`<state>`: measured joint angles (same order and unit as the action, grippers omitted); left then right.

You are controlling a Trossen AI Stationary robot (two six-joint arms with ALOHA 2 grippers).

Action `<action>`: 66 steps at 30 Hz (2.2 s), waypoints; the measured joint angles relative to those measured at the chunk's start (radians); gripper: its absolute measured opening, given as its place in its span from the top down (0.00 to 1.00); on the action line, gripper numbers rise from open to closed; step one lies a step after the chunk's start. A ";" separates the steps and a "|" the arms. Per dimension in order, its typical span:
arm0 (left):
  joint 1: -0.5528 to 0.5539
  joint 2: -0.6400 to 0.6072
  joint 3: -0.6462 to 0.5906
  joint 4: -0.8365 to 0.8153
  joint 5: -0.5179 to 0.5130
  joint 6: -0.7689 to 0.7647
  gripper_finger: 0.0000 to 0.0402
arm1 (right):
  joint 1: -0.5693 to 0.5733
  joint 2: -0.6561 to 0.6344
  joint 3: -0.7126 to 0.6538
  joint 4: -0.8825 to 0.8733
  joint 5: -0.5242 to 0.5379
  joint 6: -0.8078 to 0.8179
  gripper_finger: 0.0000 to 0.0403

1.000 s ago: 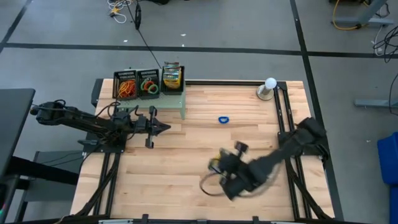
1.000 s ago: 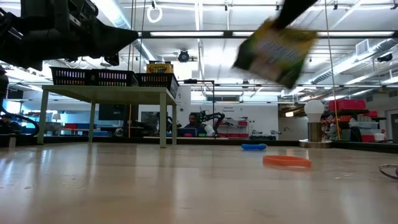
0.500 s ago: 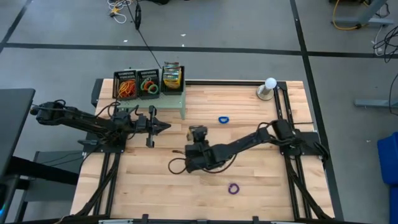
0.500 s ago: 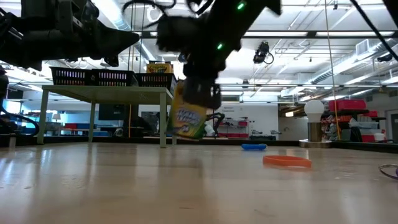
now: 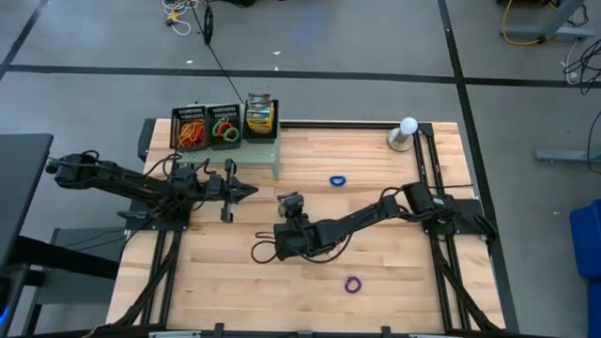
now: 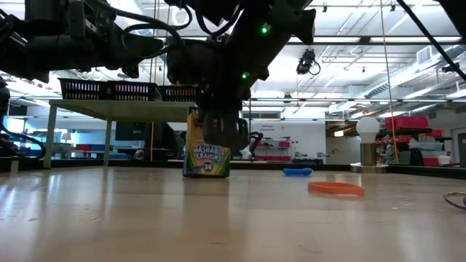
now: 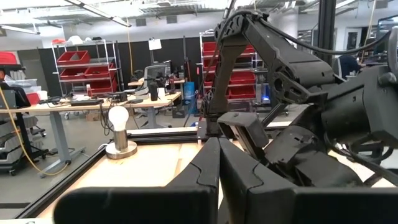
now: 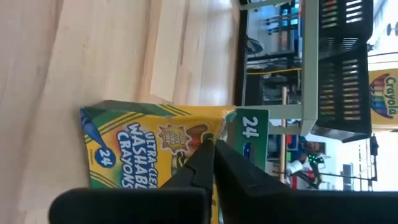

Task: Pick & Place Office Desk Supplies
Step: Put the crayon box into the right black bin on the shelf

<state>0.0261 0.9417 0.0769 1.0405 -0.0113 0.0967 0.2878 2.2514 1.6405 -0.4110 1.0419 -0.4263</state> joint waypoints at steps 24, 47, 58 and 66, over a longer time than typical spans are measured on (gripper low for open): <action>0.000 0.000 0.000 -0.001 0.000 -0.010 0.98 | 0.040 0.001 0.000 0.004 0.011 0.063 0.61; -0.133 0.031 0.173 -0.554 -0.343 -0.134 0.98 | 0.173 -0.195 -0.003 -0.707 -0.005 0.808 0.89; -0.087 0.367 0.212 -0.630 -0.532 -0.384 0.77 | 0.232 -0.279 -0.335 -0.369 -0.115 0.924 0.97; 0.045 0.546 0.213 -0.408 -0.460 -0.401 0.58 | 0.237 -0.323 -0.443 -0.152 -0.165 0.851 0.98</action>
<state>0.0708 1.4875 0.2897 0.6328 -0.4710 -0.3040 0.5243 1.9285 1.1976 -0.5632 0.8770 0.4247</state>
